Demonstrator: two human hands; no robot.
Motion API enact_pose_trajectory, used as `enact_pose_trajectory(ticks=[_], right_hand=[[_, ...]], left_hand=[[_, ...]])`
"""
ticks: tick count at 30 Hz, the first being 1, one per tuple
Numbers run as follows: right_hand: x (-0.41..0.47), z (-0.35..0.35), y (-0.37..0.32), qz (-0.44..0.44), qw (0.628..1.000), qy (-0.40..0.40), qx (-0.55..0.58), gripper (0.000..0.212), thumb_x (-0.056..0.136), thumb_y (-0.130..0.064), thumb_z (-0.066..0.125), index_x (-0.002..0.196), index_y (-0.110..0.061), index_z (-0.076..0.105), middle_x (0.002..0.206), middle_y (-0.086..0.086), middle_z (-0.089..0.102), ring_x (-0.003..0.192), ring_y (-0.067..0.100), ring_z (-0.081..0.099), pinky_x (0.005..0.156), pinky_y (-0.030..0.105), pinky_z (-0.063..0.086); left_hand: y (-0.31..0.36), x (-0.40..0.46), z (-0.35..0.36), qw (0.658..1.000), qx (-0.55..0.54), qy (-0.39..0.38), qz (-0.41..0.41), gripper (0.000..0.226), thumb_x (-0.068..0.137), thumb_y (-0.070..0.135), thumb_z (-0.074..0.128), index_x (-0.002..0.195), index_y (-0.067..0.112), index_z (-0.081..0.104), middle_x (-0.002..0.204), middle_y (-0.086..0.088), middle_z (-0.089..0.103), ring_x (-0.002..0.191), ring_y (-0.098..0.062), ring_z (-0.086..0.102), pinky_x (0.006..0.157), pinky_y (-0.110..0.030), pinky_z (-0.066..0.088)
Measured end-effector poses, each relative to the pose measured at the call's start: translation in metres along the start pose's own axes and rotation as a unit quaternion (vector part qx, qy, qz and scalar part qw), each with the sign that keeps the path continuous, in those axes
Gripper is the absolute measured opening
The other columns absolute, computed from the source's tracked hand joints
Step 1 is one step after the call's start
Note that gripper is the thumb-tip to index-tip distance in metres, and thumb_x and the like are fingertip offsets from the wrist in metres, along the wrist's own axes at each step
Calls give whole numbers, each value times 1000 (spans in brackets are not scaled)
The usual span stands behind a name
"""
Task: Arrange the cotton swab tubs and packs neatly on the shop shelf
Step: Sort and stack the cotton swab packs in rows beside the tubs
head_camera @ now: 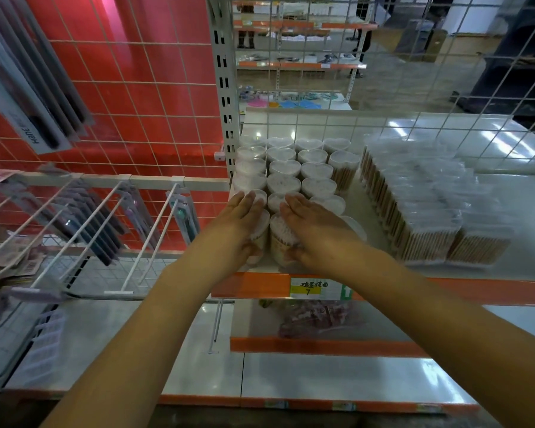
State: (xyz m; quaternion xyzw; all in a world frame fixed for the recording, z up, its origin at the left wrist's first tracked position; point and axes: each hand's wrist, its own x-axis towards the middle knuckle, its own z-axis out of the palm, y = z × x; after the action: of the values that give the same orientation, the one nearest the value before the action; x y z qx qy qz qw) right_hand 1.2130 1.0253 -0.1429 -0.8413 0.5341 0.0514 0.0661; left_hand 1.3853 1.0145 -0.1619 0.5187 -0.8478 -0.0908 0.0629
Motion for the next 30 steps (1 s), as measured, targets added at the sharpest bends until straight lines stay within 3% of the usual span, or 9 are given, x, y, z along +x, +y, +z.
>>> enact_pose_trajectory(ticks=[6, 16, 22, 26, 30], right_hand=[[4, 0, -3, 16, 999, 5, -41, 79, 93, -37, 47, 148, -11, -3, 157, 7, -8, 144, 19, -8, 114, 37, -11], [2, -3, 1, 14, 1000, -1, -24, 85, 90, -47, 49, 148, -16, -5, 157, 3, -10, 144, 15, -9, 113, 43, -11], [-1, -4, 7, 2, 1000, 16, -22, 83, 90, -48, 47, 148, -17, -4, 157, 1, -10, 144, 13, -7, 113, 41, -11], [-6, -8, 14, -6, 999, 36, 16, 84, 88, -53, 48, 149, -21, -1, 157, -3, -7, 143, 11, -5, 113, 33, -11], [-23, -23, 29, 5, 998, 33, 48, 86, 86, -55, 50, 148, -24, -2, 156, -8, -10, 142, 8, -6, 113, 26, -7]], left_hand=[[-1, 0, -2, 1000, -5, -1, 1, 80, 91, 19, 56, 148, 15, 0, 157, -2, -6, 144, -17, -9, 114, -28, 6], [-2, -3, -2, 1000, -24, 17, 5, 85, 87, 22, 60, 148, 16, 2, 157, -1, -1, 144, -16, -6, 112, -23, 3], [0, -4, -3, 999, -11, 29, 11, 86, 87, 30, 61, 148, 15, 2, 157, -1, 0, 145, -18, -6, 115, -29, 5], [2, -6, -5, 999, -18, 44, 10, 86, 87, 35, 59, 148, 15, 2, 157, -2, 0, 144, -18, -7, 110, -24, -3], [15, -1, -8, 998, 18, 53, 36, 85, 87, 50, 47, 148, 15, 0, 157, -2, -5, 142, -15, -14, 112, -28, -5]])
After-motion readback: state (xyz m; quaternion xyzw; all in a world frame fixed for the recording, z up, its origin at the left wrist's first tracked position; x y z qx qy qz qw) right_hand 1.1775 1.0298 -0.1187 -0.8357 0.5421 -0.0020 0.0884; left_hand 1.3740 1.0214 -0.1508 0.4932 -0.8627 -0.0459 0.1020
